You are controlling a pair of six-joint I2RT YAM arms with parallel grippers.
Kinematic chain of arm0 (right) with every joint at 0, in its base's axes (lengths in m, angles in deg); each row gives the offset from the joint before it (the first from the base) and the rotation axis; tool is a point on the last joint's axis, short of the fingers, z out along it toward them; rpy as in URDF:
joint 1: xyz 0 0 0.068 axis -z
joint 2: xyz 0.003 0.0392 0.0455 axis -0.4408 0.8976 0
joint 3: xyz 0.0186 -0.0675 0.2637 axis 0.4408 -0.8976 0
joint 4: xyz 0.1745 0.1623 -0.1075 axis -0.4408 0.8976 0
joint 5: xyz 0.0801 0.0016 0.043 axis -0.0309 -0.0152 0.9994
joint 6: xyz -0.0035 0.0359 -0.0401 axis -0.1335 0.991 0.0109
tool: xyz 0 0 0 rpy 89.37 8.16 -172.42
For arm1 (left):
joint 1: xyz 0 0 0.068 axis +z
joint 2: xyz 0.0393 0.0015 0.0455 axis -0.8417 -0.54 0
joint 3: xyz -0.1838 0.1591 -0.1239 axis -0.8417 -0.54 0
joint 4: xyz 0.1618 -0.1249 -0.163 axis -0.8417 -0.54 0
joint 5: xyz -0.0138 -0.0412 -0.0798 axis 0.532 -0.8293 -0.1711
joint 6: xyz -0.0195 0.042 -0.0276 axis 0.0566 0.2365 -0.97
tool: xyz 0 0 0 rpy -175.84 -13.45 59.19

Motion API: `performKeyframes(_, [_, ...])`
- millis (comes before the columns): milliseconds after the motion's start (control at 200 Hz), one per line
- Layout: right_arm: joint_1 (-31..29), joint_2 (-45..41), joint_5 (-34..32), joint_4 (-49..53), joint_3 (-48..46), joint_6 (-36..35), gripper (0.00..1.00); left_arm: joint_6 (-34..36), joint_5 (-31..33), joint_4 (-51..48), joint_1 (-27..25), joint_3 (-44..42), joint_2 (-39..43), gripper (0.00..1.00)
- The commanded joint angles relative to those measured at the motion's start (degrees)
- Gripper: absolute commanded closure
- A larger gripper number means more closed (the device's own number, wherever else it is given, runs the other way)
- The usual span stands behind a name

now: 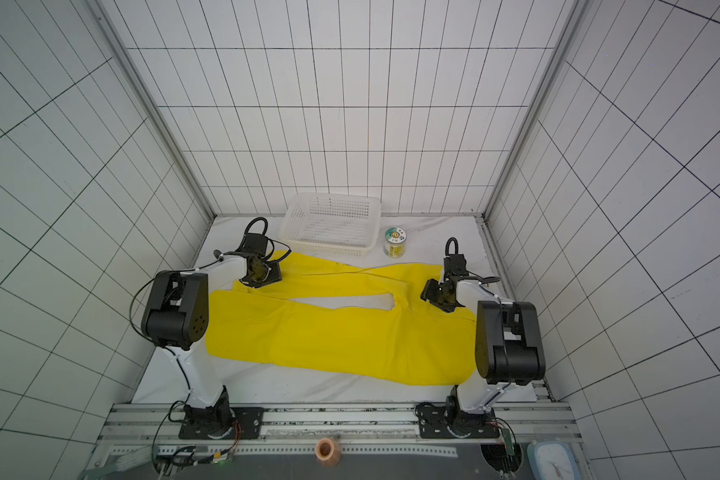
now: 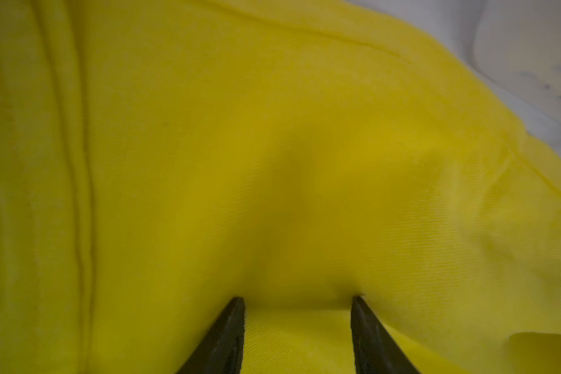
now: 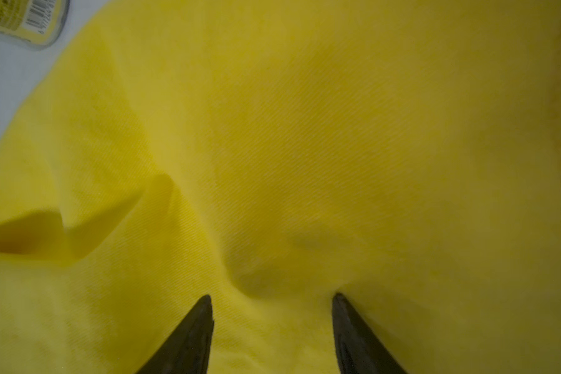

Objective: Fold and stack the trousers

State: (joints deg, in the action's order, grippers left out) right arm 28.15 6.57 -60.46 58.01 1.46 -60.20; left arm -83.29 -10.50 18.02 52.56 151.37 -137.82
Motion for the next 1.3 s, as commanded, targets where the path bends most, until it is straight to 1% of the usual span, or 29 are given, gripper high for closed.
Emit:
performKeyframes(0, [1.9,5.0,-5.5,3.9,0.6,-0.4,0.41,-0.1,4.0,-4.1,2.7,-2.8,-0.6,0.46])
performKeyframes(210, [2.5,6.4,-5.7,4.6,3.1,-2.7,0.40,2.7,4.9,-4.9,3.7,-0.1,-2.3,0.46])
performKeyframes(305, [2.9,4.5,-5.8,6.2,3.4,-3.3,0.40,3.7,4.9,-5.3,3.6,1.0,-1.7,0.46])
performKeyframes(375, [2.9,2.5,-5.2,7.3,2.0,-3.4,0.40,4.3,4.7,-6.0,3.5,1.6,-0.9,0.46])
performKeyframes(485, [2.8,-0.6,-1.6,8.2,-2.0,-3.1,0.39,4.5,2.3,-8.0,3.5,3.0,0.4,0.45])
performKeyframes(630, [2.8,-5.3,-1.5,9.5,-5.1,-3.4,0.39,5.2,0.1,-11.0,3.6,5.5,2.9,0.44])
performKeyframes(750, [3.3,-8.4,-1.2,11.9,-2.6,-5.4,0.36,5.8,-1.7,-12.8,4.5,9.2,3.9,0.43])
performKeyframes(855, [4.3,-11.1,-1.3,12.7,2.3,-7.2,0.32,5.7,-2.5,-14.6,6.5,14.5,2.6,0.43])
performKeyframes(940, [5.5,-11.8,-1.0,12.7,6.5,-8.2,0.30,3.8,-3.4,-15.6,8.3,18.9,0.2,0.43])
performKeyframes(1040, [6.9,-11.3,-0.9,12.5,11.0,-9.4,0.27,-0.1,-3.3,-17.3,9.1,25.5,-4.1,0.43])
performKeyframes(1110, [8.0,-10.7,-0.4,11.7,13.2,-9.6,0.26,-4.4,-2.8,-18.3,9.1,29.6,-8.1,0.43])
performKeyframes(1180, [8.9,-9.8,0.3,11.3,14.9,-9.5,0.26,-7.8,-3.7,-19.6,9.2,33.4,-12.0,0.43])
performKeyframes(1240, [9.5,-9.1,0.7,11.2,16.2,-9.7,0.25,-11.1,-2.0,-20.3,9.2,35.7,-15.0,0.43])
performKeyframes(1291, [10.2,-8.6,0.9,11.1,17.0,-9.8,0.25,-13.4,-1.9,-21.0,9.2,37.6,-17.3,0.43])
